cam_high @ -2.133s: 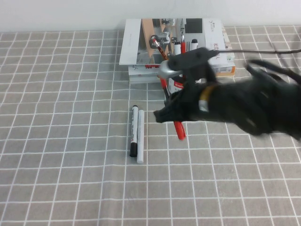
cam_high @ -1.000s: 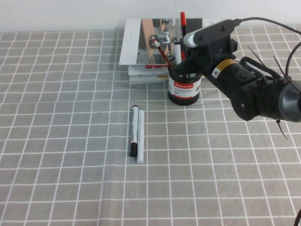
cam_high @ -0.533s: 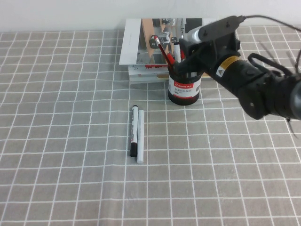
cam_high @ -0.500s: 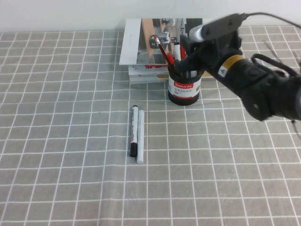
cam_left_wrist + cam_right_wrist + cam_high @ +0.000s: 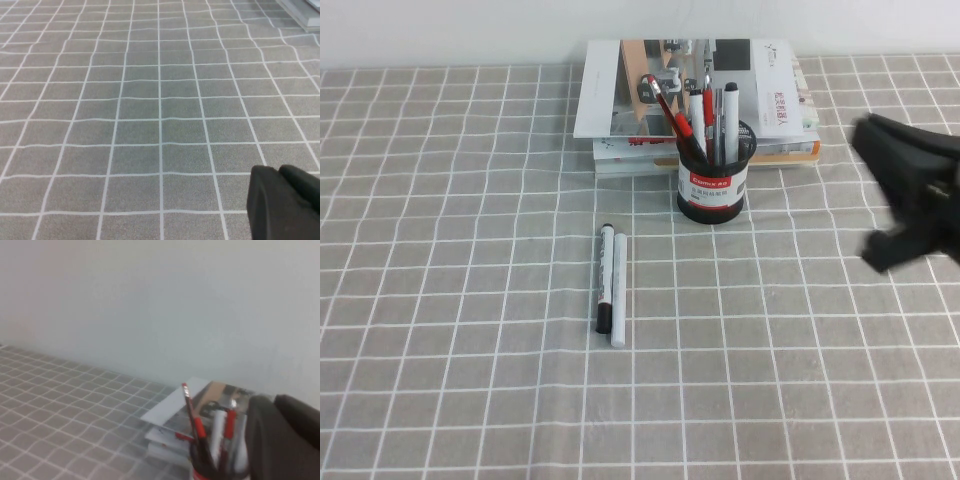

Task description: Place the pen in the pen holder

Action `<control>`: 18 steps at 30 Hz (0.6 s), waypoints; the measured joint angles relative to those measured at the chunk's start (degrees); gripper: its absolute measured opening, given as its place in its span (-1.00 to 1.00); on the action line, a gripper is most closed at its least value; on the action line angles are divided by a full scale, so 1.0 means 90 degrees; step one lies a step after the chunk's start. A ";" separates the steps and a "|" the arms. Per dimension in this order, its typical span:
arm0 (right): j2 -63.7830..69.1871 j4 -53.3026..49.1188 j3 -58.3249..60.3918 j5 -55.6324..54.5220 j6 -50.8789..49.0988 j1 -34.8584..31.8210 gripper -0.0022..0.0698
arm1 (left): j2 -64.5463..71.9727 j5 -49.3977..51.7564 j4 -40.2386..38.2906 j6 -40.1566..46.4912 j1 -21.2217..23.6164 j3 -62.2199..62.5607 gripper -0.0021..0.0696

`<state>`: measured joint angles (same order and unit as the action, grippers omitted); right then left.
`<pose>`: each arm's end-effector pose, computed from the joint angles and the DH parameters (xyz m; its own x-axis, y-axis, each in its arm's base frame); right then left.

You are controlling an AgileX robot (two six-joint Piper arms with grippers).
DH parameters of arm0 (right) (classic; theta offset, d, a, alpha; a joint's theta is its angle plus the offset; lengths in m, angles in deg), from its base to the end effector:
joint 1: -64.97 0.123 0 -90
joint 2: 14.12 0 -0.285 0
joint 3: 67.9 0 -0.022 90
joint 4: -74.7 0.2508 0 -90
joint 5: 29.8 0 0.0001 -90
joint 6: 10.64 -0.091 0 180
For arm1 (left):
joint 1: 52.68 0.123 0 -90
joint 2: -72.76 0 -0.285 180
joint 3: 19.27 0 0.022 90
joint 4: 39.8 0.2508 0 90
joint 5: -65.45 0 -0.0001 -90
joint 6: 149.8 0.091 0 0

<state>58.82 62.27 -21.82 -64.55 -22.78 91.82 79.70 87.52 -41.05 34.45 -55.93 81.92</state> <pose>0.2058 0.1167 0.3010 0.0610 0.0673 -0.9959 -0.5596 0.8285 0.0217 0.0520 -0.0037 0.1700 -0.3015 0.0711 -0.9508 0.0809 0.9955 0.0488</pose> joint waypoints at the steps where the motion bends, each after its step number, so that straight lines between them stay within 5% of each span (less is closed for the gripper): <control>1: -0.0435 0.0053 0.0139 0.0469 -0.0004 0.0000 -0.97 | 0.0000 0.0000 0.0000 0.0000 0.0000 0.0000 -0.95; 9: -0.3435 -0.0081 0.0674 0.4235 -0.0004 0.0000 -0.97 | 0.0000 0.0000 0.0000 0.0000 0.0000 0.0000 -0.95; 18: -0.5269 -0.0476 0.1465 0.4740 -0.0009 -0.0004 -0.97 | 0.0000 0.0000 0.0000 0.0000 0.0000 0.0000 -0.95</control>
<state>11.40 57.98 -8.64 -21.89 -22.86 91.79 79.70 87.52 -41.05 34.45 -55.93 81.92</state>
